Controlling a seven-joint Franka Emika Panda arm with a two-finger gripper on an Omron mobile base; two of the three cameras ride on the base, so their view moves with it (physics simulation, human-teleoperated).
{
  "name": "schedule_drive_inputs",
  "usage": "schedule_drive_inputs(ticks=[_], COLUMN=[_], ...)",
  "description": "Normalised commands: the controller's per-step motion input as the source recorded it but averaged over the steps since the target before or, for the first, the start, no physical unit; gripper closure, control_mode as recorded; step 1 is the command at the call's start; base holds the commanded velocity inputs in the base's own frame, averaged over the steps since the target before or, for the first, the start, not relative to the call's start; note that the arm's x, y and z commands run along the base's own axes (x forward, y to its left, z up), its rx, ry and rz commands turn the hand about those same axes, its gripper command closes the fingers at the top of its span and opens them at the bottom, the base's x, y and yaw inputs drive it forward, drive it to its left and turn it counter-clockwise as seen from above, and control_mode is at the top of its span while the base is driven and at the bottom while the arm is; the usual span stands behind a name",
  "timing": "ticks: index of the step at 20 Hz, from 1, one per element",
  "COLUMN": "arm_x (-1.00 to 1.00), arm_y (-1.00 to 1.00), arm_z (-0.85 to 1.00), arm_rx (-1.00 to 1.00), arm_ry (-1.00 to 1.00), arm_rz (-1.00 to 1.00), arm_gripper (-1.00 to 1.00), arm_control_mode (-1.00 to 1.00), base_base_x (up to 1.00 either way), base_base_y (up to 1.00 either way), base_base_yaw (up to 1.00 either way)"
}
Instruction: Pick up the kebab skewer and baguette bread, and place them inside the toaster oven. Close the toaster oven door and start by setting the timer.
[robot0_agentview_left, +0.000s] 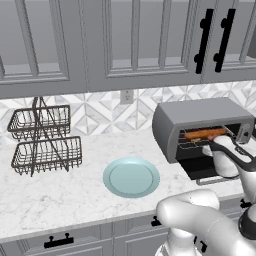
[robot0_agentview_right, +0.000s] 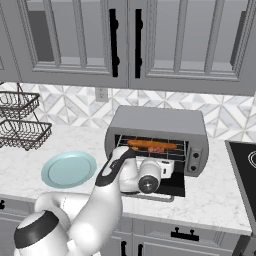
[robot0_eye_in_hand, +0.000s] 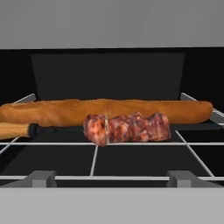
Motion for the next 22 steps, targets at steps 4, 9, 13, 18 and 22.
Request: schedule_drive_inputs(ticks=[4,9,13,18,22], arm_x=[0.19,0.18,0.19,0.04,0.00], arm_y=[0.00,0.00,0.00,0.00,0.00], arm_z=[0.00,0.00,0.00,0.00,0.00], arm_rx=[0.00,0.00,0.00,0.00,0.00], arm_ry=[0.00,0.00,0.00,0.00,0.00], arm_rz=[0.00,0.00,0.00,0.00,0.00], arm_gripper=[-1.00,-1.00,-1.00,-1.00,-1.00], arm_control_mode=[-1.00,-1.00,-1.00,-1.00,-1.00], base_base_x=[0.00,0.00,0.00,0.00,0.00], base_base_y=[0.00,0.00,0.00,0.00,0.00], base_base_yaw=[0.00,0.00,0.00,0.00,0.00])
